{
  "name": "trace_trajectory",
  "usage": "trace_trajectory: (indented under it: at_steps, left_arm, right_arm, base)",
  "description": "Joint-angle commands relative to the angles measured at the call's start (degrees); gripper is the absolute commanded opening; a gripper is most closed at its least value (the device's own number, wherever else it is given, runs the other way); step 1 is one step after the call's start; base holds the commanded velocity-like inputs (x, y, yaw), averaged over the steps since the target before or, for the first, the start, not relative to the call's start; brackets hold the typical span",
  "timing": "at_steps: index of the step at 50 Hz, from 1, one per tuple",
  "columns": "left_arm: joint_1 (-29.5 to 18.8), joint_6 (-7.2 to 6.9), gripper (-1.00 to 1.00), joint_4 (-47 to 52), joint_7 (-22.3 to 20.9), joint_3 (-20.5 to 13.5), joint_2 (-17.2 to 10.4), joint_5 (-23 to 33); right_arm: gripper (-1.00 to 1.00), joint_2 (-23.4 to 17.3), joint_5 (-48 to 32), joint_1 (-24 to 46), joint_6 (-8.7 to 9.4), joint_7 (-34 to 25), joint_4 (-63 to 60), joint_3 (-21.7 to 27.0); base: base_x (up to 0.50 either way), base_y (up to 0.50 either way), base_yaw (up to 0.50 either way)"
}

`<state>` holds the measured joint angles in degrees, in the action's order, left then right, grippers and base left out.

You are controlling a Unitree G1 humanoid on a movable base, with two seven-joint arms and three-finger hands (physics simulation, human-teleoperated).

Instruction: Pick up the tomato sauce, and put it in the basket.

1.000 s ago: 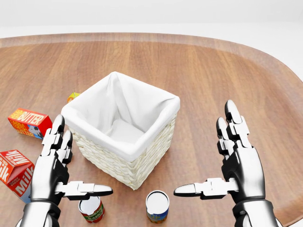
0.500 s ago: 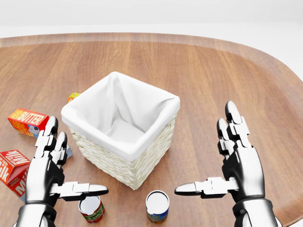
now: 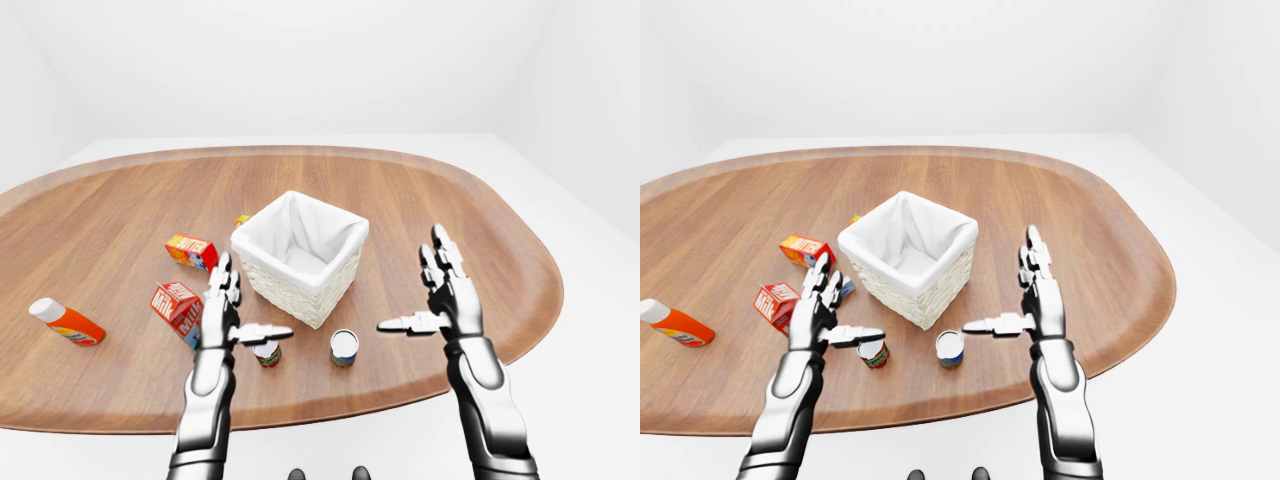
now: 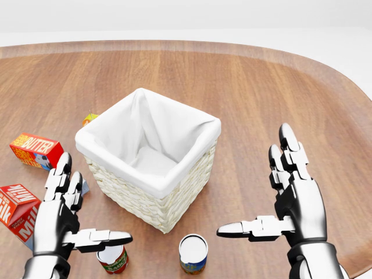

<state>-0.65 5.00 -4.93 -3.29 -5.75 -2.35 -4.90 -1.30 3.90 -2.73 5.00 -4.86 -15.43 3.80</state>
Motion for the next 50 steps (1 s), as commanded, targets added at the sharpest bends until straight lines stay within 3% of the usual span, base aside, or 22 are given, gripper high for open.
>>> trace_trajectory:
  at_steps: [1, 29, 50]
  left_arm:
    - [0.05, 0.00, 1.00, -2.42, 1.29, 0.17, -0.06, 1.62]
    - [5.60, 0.00, 1.00, 3.54, -0.15, 1.84, 1.15, 3.51]
    - [4.35, 0.00, 1.00, -1.55, 0.77, 2.25, 0.69, 6.23]
  right_arm:
    - [1.00, -0.03, 0.00, 0.22, 0.00, 0.02, 1.00, 0.05]
    - [1.00, 0.00, -0.10, 0.11, 0.00, 0.12, 1.15, -0.11]
    - [1.00, 0.02, -0.13, 0.16, 0.00, 0.10, 1.41, -0.18]
  base:
    - [0.00, 0.00, 0.00]
    - [0.00, 0.00, 0.00]
    - [0.00, 0.00, 0.00]
